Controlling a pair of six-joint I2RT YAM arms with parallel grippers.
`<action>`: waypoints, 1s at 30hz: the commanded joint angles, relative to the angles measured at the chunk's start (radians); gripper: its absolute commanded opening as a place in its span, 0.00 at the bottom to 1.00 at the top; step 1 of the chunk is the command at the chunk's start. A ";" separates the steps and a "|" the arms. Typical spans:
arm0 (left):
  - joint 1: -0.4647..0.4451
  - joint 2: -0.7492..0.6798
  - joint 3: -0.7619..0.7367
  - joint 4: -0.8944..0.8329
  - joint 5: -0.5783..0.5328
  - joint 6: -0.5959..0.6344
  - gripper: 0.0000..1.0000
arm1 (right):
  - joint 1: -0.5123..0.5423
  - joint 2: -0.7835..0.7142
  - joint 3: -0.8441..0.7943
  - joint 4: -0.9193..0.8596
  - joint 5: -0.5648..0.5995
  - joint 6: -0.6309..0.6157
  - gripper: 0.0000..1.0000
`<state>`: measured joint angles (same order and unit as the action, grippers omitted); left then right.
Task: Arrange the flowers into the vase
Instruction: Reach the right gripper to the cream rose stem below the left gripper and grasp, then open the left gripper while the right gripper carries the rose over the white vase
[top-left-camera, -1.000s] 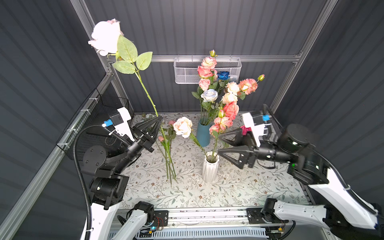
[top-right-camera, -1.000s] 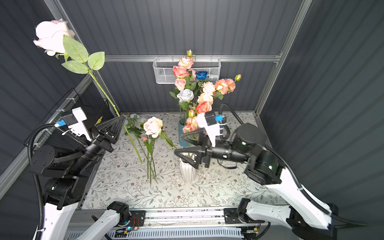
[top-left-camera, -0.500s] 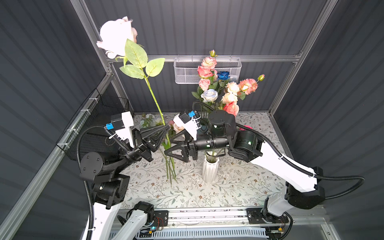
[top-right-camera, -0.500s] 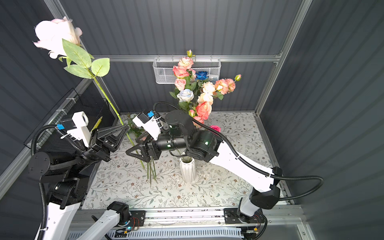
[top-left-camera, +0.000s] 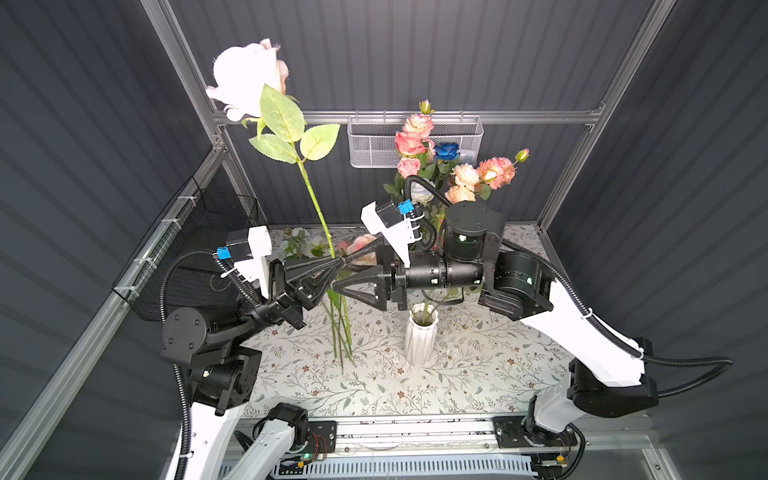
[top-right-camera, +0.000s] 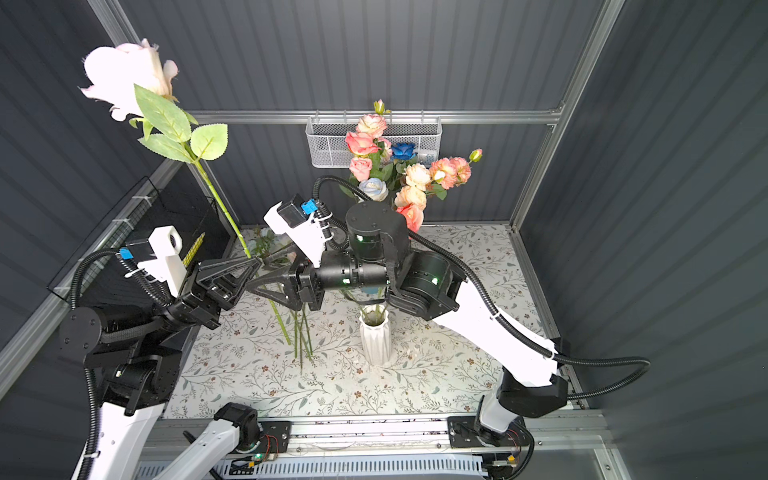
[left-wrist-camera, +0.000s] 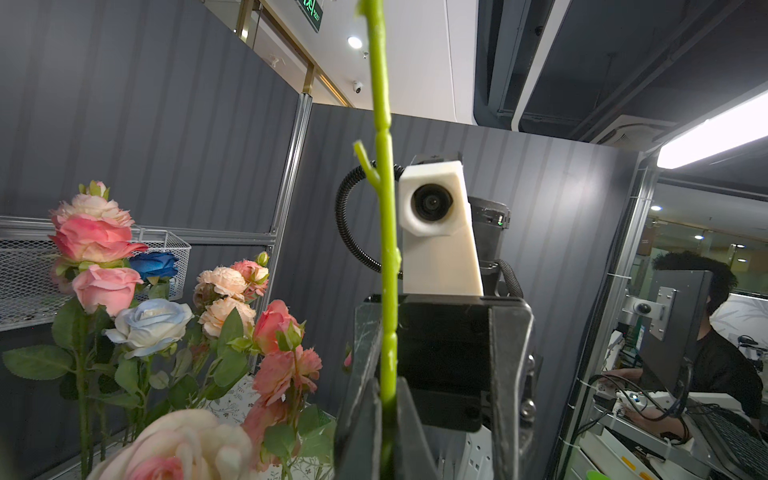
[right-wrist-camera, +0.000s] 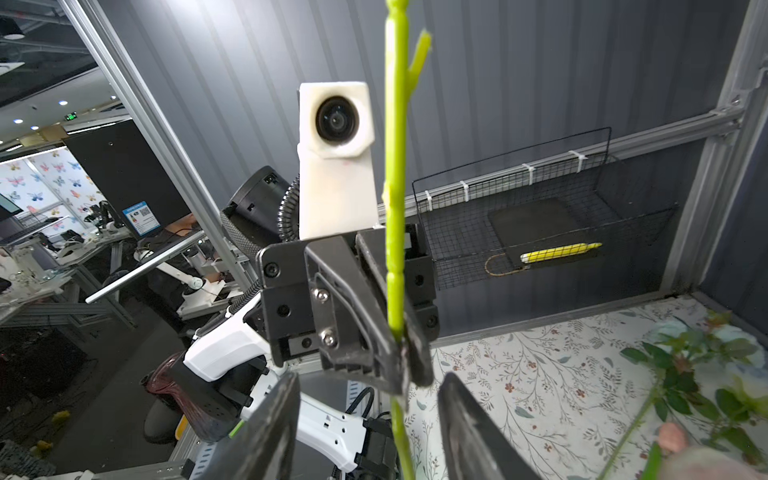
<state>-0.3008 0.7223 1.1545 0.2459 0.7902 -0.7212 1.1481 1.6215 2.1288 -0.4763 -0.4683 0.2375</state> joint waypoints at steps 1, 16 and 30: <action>-0.006 0.003 -0.005 0.068 0.022 -0.043 0.00 | 0.012 0.030 0.008 -0.045 -0.035 -0.018 0.50; -0.006 -0.010 0.004 0.017 -0.046 -0.021 0.92 | 0.019 -0.113 -0.211 0.073 0.041 0.007 0.00; -0.006 -0.151 -0.038 -0.361 -0.306 0.229 1.00 | 0.036 -0.496 -0.675 0.116 0.671 -0.166 0.00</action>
<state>-0.3008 0.5846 1.1400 -0.0208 0.5396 -0.5556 1.1778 1.1454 1.4899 -0.4042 0.0055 0.1490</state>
